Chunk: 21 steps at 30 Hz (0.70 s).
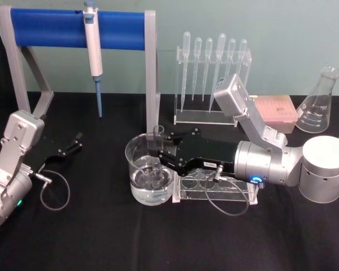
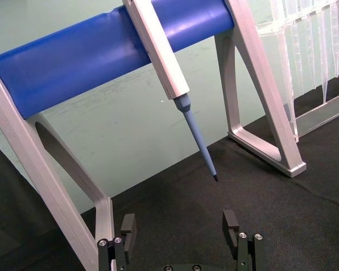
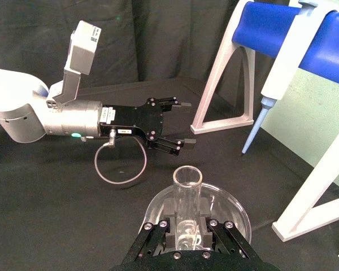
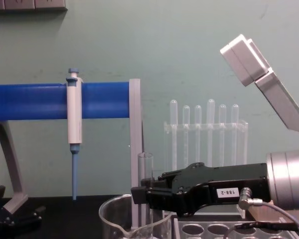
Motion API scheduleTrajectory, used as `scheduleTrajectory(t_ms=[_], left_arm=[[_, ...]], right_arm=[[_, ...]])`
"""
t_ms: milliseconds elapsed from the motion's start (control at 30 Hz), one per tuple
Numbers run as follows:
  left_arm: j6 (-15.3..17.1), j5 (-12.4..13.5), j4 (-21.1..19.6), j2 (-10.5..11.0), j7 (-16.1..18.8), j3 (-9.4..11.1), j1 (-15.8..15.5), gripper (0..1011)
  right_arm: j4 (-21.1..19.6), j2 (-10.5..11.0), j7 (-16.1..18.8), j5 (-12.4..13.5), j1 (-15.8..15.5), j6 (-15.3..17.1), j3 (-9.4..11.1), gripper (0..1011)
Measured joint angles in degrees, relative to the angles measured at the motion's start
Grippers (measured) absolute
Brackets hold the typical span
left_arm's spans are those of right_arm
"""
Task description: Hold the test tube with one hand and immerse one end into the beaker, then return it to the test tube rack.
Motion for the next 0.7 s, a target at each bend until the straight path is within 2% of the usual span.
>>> scheduleTrajectory(t_ms=[700], left_arm=[[0.0, 0.0, 0.0, 0.0, 0.0, 0.0, 0.0, 1000]], right_arm=[[0.0, 0.0, 0.0, 0.0, 0.0, 0.0, 0.0, 241]])
